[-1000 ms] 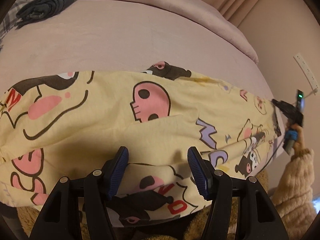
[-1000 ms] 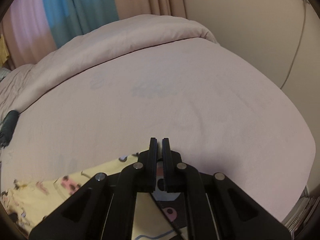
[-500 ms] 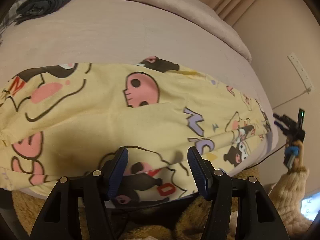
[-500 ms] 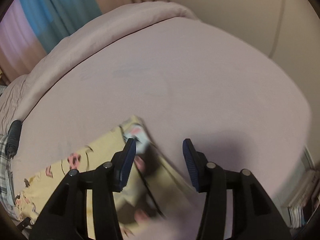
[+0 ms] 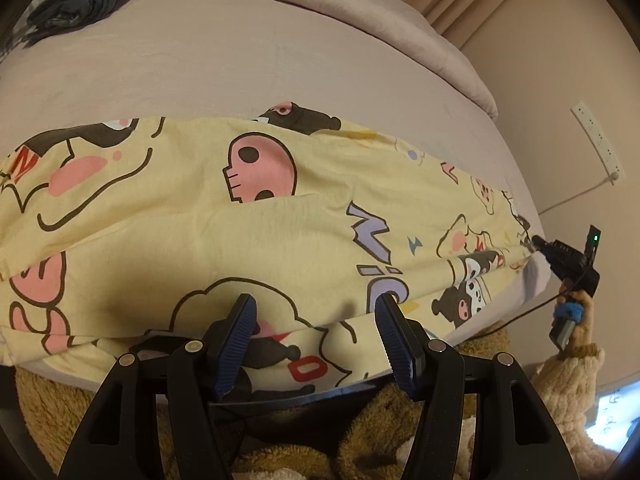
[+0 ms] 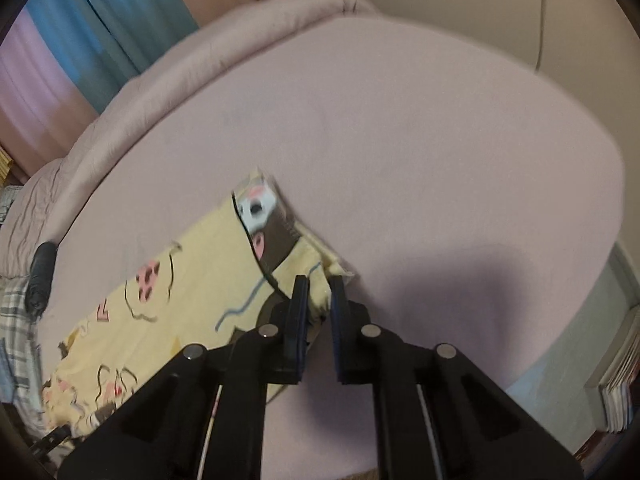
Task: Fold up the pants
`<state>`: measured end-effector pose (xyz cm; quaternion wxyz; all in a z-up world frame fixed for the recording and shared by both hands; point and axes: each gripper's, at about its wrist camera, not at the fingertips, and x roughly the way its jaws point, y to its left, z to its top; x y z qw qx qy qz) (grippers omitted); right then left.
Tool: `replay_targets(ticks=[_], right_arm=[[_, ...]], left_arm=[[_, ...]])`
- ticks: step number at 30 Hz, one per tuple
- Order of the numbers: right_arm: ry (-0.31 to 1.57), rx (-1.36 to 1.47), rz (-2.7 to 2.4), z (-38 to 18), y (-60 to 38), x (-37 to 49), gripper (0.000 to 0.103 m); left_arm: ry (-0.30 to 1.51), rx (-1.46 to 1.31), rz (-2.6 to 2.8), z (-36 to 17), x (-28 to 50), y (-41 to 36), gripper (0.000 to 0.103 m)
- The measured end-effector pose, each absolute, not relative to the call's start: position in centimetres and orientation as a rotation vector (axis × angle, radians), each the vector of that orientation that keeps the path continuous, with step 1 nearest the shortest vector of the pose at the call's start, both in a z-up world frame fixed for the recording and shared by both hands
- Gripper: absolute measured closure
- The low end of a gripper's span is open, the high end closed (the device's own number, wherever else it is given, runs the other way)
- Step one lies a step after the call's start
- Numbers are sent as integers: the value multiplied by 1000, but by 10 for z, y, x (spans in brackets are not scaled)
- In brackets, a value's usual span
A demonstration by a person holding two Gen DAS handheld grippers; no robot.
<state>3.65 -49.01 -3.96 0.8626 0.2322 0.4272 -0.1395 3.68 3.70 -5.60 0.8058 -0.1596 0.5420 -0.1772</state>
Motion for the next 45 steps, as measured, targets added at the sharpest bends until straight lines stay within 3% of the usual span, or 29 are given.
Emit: replay_targets(ticks=[4,8,10,12,13,19,27,37,45], right_arm=[[915,414,-323,-37,-487,41,93],[1001,370,-351,-68,-490,46,93],[991,319,-362,-63,-482,46,89],[1019,236,-386,-50,-464,48,57],[1015,213,-382,-44,-458,47,55],[967,95,-61,-9,-354,54,55],[1163,87,366,-71,-216,65,70],[1170,88,400,-69,-228,18,70],[1181,181,424,-73,-229,-2,67]], left_arm=[[1166,-347,-377,-55,35,36,42],[1168,-355,-364,-53,33,41,42],[1164,-354,-337,-49,31,49,42],[1143,-362,-310,-42,31,60,42],[1127,-366,-302,-38,32,65,42],[1086,-314,-276,-29,55,66,42],[1209,-304,-285,-69,77,62,43],[1187,-320,-315,-79,10,71,43],[1238,-443,-346,-86,14,76,43]])
